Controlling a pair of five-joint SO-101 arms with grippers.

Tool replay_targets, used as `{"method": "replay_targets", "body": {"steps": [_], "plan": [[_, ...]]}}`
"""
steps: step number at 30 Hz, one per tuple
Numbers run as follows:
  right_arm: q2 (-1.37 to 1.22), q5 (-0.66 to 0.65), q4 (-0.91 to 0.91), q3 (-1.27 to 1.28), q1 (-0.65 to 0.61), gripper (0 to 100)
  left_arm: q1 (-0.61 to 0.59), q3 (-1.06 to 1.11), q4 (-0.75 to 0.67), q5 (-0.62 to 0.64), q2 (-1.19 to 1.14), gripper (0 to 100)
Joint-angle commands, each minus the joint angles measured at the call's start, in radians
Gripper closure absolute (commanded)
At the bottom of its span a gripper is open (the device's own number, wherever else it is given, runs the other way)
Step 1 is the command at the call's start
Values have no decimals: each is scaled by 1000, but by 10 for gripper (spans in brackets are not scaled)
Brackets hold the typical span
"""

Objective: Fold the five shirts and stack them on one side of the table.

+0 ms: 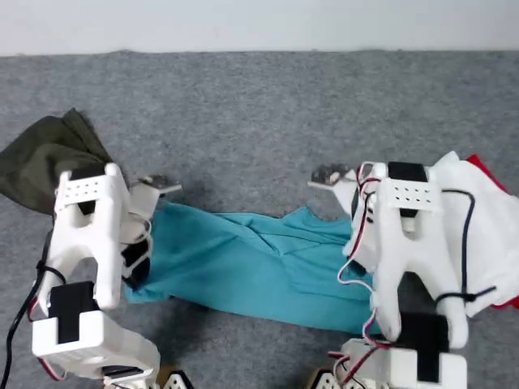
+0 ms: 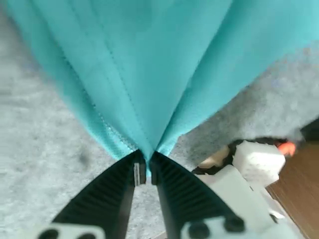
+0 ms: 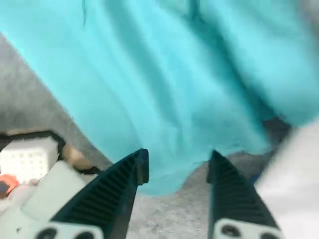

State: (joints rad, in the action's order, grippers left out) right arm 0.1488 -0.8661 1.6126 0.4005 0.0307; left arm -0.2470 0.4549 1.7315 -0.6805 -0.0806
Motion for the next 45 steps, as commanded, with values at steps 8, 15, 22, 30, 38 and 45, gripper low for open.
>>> {"method": "replay_targets", "body": {"steps": [8, 15, 22, 30, 38, 45], "plan": [[-50, 155, -203, -133, -199, 757, 6, -7, 23, -21, 6, 984], [-308, 199, -291, -278, -302, 780, 6, -8, 20, -20, 12, 984], [-549, 204, -283, -497, -302, 841, 8, -5, 20, -20, 6, 984], [-648, 222, -289, -582, -341, 844, 8, -4, 8, -21, 6, 984], [-728, 187, -383, -583, -329, 945, 8, 1, 5, -21, 6, 984], [-711, 180, -380, -595, -326, 987, 8, 1, 5, -21, 6, 984]]}}
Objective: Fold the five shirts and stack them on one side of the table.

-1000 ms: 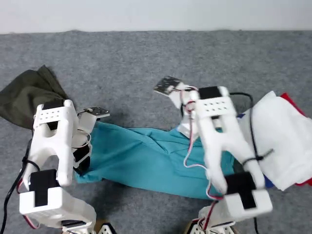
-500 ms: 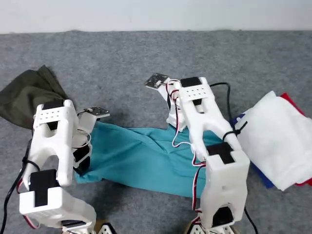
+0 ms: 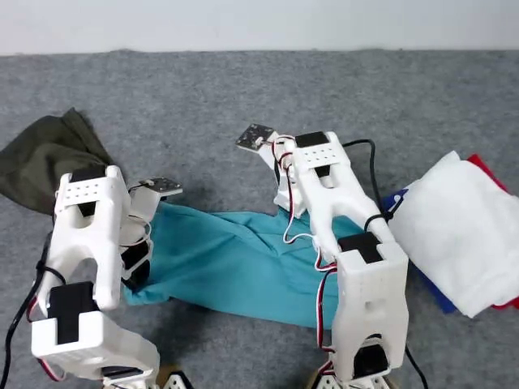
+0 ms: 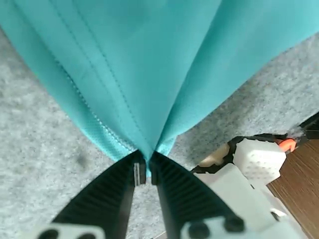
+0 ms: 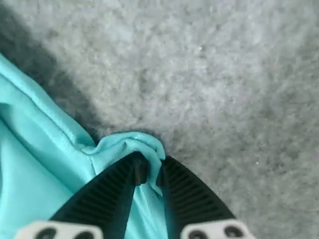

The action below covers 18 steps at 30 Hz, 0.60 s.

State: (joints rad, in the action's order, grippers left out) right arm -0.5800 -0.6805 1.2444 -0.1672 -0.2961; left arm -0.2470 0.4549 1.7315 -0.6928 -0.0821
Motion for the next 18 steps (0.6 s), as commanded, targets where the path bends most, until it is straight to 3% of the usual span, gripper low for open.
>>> {"method": "replay_targets", "body": {"steps": [1, 18], "plan": [[33, -8, -1, -31, -1, 987, 8, 1, 5, -9, 8, 984], [378, -29, 323, -37, -27, 988, 8, 1, 6, -9, 8, 984]]}}
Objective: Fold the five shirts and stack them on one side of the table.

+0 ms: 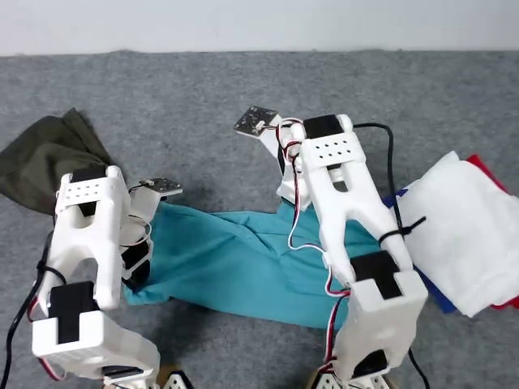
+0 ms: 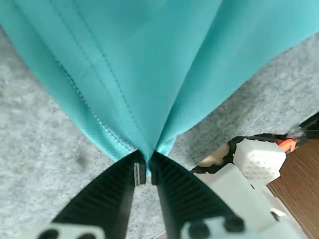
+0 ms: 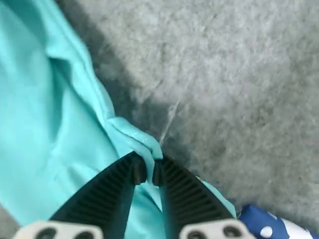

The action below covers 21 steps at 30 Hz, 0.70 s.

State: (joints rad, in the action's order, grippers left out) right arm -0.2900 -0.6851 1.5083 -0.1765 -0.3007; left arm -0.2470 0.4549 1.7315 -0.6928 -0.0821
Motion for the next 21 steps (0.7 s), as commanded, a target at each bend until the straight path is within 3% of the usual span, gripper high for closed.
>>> {"method": "replay_targets", "body": {"steps": [1, 13, 21], "plan": [[99, -34, 87, -28, -31, 988, 8, 1, 6, -9, 8, 984], [182, -28, 271, 9, -71, 988, 8, 2, 11, -9, 8, 984], [183, 57, 140, 256, -84, 987, 8, 2, 11, -9, 8, 984]]}}
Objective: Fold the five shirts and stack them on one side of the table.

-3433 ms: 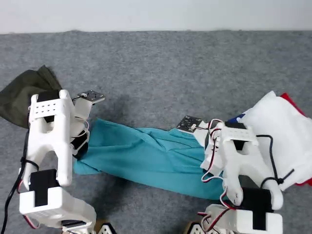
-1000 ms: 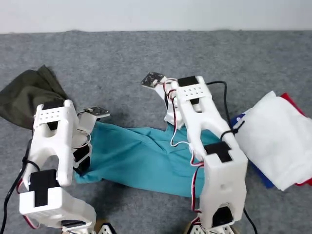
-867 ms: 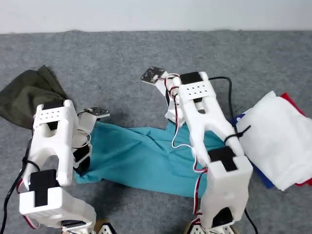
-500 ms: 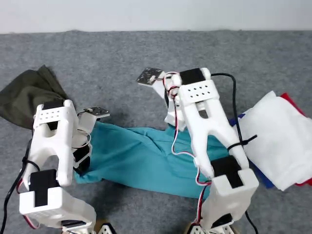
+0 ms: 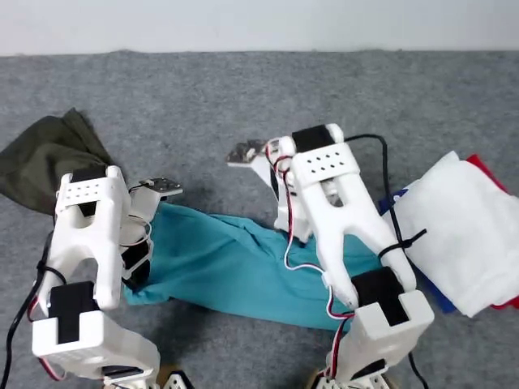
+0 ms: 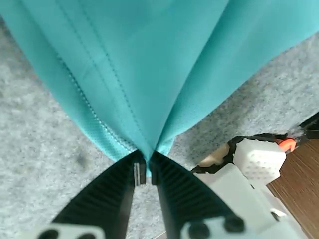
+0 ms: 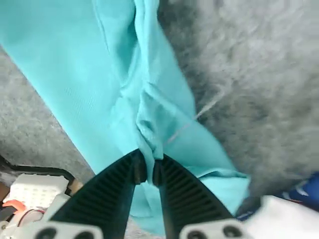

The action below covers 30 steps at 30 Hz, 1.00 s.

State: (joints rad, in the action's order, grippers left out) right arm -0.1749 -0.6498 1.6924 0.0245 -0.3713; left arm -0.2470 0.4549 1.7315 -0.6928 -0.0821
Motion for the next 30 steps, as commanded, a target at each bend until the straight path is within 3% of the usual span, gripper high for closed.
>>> {"method": "replay_targets", "body": {"steps": [1, 7, 13, 19, 25, 30], "plan": [[68, 21, -62, 84, -24, 987, 8, 2, 11, -9, 8, 984], [68, 112, -130, 213, -114, 980, 8, 2, 8, -9, 8, 984], [70, 256, -117, 235, -179, 831, 3, -5, 8, -6, 12, 984], [188, 259, -53, 233, -173, 800, 6, -8, 8, -5, 17, 984], [410, 213, -42, 233, -4, 800, 3, -65, 14, -5, 17, 984], [420, 181, -174, 259, 166, 801, 8, -114, 14, -5, 17, 984]]}}
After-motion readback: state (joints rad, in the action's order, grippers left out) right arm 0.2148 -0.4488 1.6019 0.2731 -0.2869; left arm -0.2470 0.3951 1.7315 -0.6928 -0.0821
